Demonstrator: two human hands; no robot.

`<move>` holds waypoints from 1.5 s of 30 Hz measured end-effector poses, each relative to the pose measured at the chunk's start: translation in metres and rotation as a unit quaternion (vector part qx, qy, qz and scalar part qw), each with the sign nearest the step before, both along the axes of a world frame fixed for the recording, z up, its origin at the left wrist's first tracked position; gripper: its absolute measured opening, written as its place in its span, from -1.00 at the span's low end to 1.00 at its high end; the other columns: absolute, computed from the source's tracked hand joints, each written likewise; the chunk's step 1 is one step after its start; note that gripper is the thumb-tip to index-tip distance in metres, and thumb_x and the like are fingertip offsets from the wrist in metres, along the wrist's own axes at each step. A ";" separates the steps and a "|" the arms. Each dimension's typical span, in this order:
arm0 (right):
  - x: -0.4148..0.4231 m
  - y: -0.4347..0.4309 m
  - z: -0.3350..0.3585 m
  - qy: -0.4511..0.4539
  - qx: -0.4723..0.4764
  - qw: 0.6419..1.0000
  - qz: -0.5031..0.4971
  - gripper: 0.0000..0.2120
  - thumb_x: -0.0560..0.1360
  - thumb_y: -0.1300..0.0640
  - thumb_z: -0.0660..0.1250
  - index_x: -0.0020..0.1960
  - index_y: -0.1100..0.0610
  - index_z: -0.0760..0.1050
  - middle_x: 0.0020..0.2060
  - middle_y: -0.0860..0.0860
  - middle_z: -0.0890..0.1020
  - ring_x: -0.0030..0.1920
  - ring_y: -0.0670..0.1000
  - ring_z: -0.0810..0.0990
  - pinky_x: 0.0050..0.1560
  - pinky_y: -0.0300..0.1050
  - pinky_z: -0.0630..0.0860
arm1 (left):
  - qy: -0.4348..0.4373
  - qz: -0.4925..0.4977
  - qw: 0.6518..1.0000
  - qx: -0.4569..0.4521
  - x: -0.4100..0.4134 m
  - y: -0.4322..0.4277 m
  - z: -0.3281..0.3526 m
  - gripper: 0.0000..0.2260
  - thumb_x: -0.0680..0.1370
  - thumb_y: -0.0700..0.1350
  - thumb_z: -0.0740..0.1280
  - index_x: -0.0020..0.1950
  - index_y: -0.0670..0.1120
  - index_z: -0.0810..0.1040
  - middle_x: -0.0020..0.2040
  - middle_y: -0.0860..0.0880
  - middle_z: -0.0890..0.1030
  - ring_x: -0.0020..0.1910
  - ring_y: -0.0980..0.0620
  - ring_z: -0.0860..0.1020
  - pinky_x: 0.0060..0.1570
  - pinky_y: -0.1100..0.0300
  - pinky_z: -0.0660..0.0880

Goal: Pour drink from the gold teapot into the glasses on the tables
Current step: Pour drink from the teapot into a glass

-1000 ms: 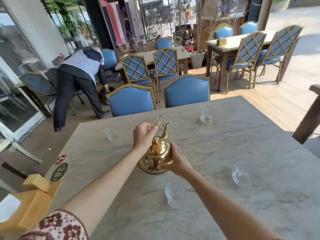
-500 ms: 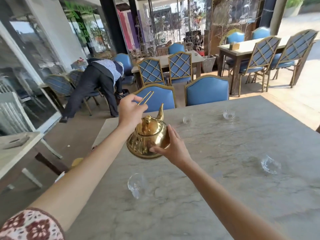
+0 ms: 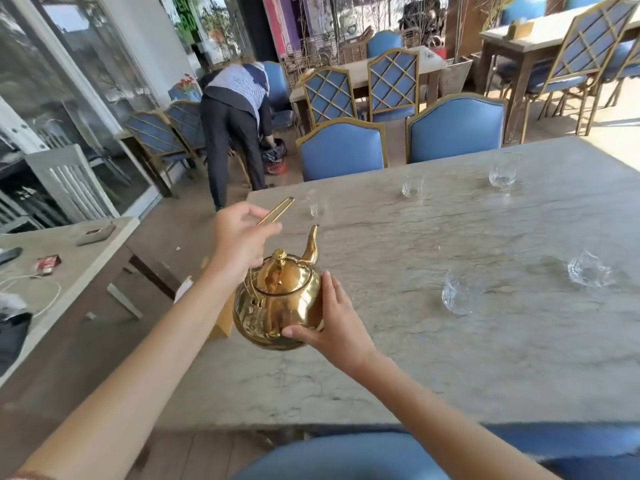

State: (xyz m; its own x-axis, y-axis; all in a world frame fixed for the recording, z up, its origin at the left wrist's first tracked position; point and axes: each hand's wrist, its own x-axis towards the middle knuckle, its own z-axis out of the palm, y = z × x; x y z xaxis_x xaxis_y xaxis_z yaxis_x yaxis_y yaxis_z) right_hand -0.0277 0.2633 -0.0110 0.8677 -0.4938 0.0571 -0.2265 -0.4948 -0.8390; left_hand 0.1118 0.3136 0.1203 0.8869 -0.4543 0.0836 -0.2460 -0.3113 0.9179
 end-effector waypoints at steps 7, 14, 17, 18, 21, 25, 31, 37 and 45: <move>-0.013 0.025 -0.022 0.045 0.015 0.998 0.029 0.18 0.34 -0.30 0.49 0.64 0.23 -0.07 0.52 0.09 0.24 0.54 0.08 0.26 0.56 -0.05 0.26 | 0.024 -0.012 0.998 0.048 -0.016 0.028 -0.026 -0.81 0.46 -0.28 0.45 0.02 -0.29 0.53 -0.35 -0.18 0.37 -0.65 0.10 0.19 -0.63 0.32 0.16; -0.023 0.037 -0.020 0.117 -0.027 0.990 0.072 0.27 0.22 -0.48 0.14 0.64 0.29 -0.18 0.57 0.15 0.17 0.57 0.11 0.18 0.62 -0.03 0.13 | 0.028 -0.005 0.997 0.070 -0.025 0.036 -0.034 -0.79 0.47 -0.30 0.44 0.07 -0.30 0.52 -0.44 -0.13 0.31 -0.68 0.13 0.16 -0.60 0.32 0.11; -0.025 0.036 -0.020 0.109 -0.013 0.992 0.069 0.42 0.05 -0.60 -0.02 0.63 0.30 -0.18 0.57 0.14 0.18 0.58 0.09 0.17 0.62 -0.09 0.10 | 0.036 0.007 0.996 0.078 -0.026 0.035 -0.036 -0.77 0.48 -0.29 0.44 0.09 -0.31 0.52 -0.52 -0.02 0.28 -0.69 0.15 0.15 -0.59 0.34 0.11; -0.025 0.035 -0.021 0.107 -0.011 0.992 0.066 0.45 0.00 -0.61 -0.11 0.63 0.30 -0.18 0.56 0.15 0.20 0.58 0.09 0.18 0.61 -0.09 0.10 | 0.038 0.009 0.996 0.081 -0.026 0.033 -0.037 -0.76 0.48 -0.28 0.44 0.10 -0.31 0.52 -0.52 -0.01 0.28 -0.69 0.16 0.16 -0.59 0.34 0.11; -0.025 0.034 -0.027 0.104 -0.003 0.992 0.065 0.50 -0.04 -0.67 -0.26 0.63 0.31 -0.16 0.53 0.15 0.23 0.55 0.10 0.21 0.60 -0.07 0.13 | 0.043 0.011 0.994 0.100 -0.026 0.028 -0.038 -0.76 0.49 -0.28 0.43 0.11 -0.32 0.51 -0.53 -0.01 0.30 -0.71 0.16 0.17 -0.60 0.34 0.11; -0.025 0.033 -0.027 0.099 0.046 0.992 0.059 0.47 -0.05 -0.65 -0.13 0.63 0.27 -0.04 0.44 0.12 0.30 0.48 0.08 0.29 0.55 -0.10 0.21 | 0.050 0.005 0.991 0.126 -0.025 0.019 -0.037 -0.76 0.49 -0.28 0.43 0.11 -0.33 0.50 -0.53 -0.03 0.29 -0.71 0.16 0.17 -0.61 0.36 0.11; -0.024 0.028 -0.020 0.100 0.106 0.988 0.050 0.37 -0.09 -0.63 0.07 0.52 0.20 0.17 0.29 0.05 0.35 0.35 0.03 0.34 0.47 -0.15 0.30 | 0.070 -0.007 0.984 0.161 -0.018 0.010 -0.037 -0.76 0.49 -0.26 0.43 0.09 -0.34 0.51 -0.47 -0.04 0.27 -0.66 0.12 0.16 -0.63 0.35 0.11; -0.020 0.026 -0.024 0.095 0.139 0.985 0.047 0.04 0.28 -0.36 0.49 0.51 0.18 0.18 0.24 0.02 0.33 0.31 0.00 0.32 0.44 -0.18 0.30 | 0.076 -0.011 0.980 0.184 -0.010 0.001 -0.038 -0.75 0.49 -0.25 0.44 0.08 -0.35 0.50 -0.47 -0.05 0.29 -0.67 0.13 0.16 -0.64 0.35 0.12; -0.011 0.023 -0.023 0.106 0.190 0.975 0.051 -0.02 0.30 -0.31 0.52 0.46 0.20 0.20 0.15 -0.02 0.26 0.29 -0.01 0.31 0.43 -0.18 0.32 | 0.061 -0.027 0.968 0.242 0.003 -0.015 -0.040 -0.76 0.48 -0.21 0.45 0.02 -0.34 0.51 -0.48 -0.05 0.28 -0.66 0.11 0.17 -0.63 0.34 0.15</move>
State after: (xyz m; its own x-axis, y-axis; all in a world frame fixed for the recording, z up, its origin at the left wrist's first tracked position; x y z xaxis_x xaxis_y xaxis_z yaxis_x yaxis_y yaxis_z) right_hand -0.0385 0.2862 -0.0336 0.8862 -0.3545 -0.2984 -0.3800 -0.1876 -0.9058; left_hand 0.1149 0.2991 0.0798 0.8511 -0.4599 -0.2533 -0.1732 -0.7014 0.6914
